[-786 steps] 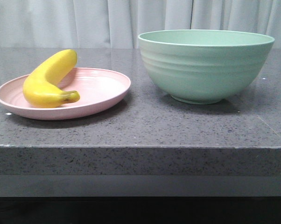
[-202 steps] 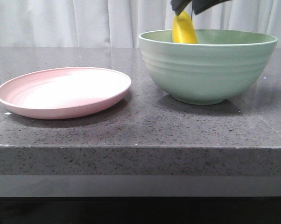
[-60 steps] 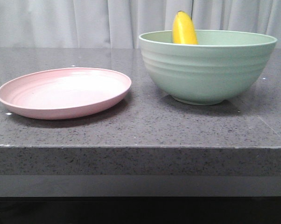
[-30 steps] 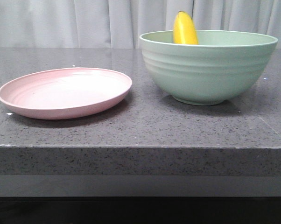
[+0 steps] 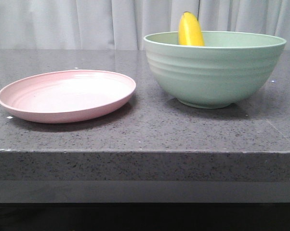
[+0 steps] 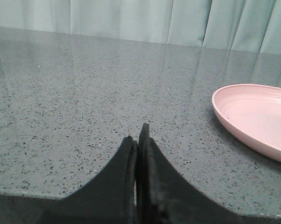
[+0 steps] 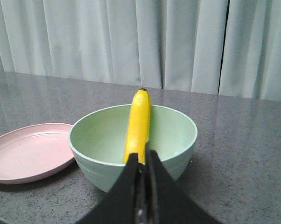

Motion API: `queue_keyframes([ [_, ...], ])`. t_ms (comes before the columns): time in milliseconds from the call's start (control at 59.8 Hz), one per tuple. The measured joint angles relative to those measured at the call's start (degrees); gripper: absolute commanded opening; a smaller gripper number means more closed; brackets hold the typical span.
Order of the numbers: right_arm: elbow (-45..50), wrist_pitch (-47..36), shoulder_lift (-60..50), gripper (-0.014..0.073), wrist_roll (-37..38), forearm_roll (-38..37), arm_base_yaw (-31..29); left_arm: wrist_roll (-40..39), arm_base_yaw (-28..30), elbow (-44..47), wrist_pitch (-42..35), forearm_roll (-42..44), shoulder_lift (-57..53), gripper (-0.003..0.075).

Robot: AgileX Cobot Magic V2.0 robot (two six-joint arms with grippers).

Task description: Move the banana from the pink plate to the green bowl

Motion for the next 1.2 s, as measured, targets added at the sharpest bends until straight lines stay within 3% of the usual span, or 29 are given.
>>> queue_keyframes([
  [1087,0.00,-0.01,0.00,-0.0116,0.00,0.00,0.00,0.00,0.00,0.00,0.00,0.00,0.00,-0.0020],
  [1204,1.77,-3.36,0.00,-0.0116,2.11,-2.47,0.00,0.00,0.00,0.00,0.00,0.00,0.00,-0.0020],
])
